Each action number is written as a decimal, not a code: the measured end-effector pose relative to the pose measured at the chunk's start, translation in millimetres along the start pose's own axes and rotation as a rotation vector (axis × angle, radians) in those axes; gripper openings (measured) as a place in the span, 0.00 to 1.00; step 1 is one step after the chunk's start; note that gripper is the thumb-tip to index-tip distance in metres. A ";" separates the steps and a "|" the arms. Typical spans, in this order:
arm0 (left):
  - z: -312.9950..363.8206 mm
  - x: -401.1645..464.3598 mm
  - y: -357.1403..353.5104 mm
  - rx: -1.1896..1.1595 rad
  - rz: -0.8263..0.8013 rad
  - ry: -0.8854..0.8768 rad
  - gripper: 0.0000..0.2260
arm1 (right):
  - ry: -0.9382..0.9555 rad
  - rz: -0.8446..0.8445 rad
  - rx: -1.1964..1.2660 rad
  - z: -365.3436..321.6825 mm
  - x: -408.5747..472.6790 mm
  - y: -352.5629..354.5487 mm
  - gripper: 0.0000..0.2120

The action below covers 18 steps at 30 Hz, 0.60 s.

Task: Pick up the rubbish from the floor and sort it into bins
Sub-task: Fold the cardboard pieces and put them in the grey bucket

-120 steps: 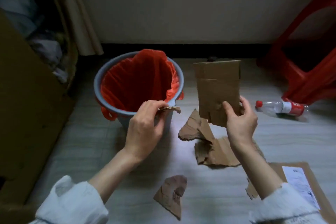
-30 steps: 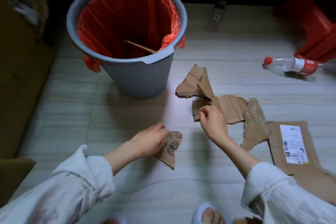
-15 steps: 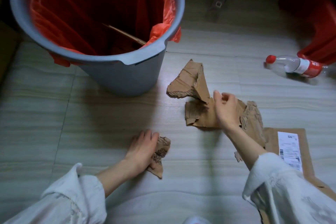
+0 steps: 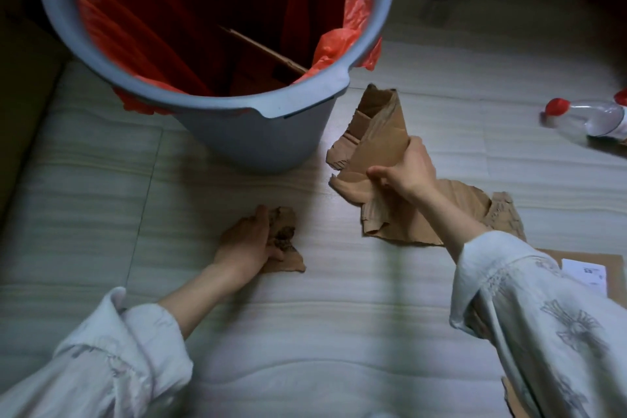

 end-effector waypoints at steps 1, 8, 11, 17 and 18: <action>-2.0 0.0 -0.7 -0.014 -0.008 0.005 0.35 | -0.009 -0.007 0.061 -2.3 -1.1 -0.8 0.34; -2.0 -8.2 8.0 -0.298 -0.063 -0.007 0.33 | -0.195 -0.113 0.658 9.0 -28.8 10.9 0.17; 13.5 -19.2 23.6 -0.392 -0.029 -0.110 0.31 | -0.214 -0.018 0.835 18.1 -44.3 30.8 0.10; 68.4 -59.6 61.7 -0.350 -0.029 -0.417 0.25 | -0.238 0.217 0.852 33.1 -74.5 68.0 0.06; 80.2 -70.0 67.9 -0.359 -0.031 -0.497 0.22 | -0.239 0.271 0.859 33.2 -79.7 77.1 0.06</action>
Point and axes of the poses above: each hand's wrist, its own x-axis towards the middle knuckle, its own y-axis out of the back of the hand, z = x × y, the point moved 5 cm from there along x, towards the middle knuckle, and after that the axes turned 12 degrees about -x, right-handed, at the moved point
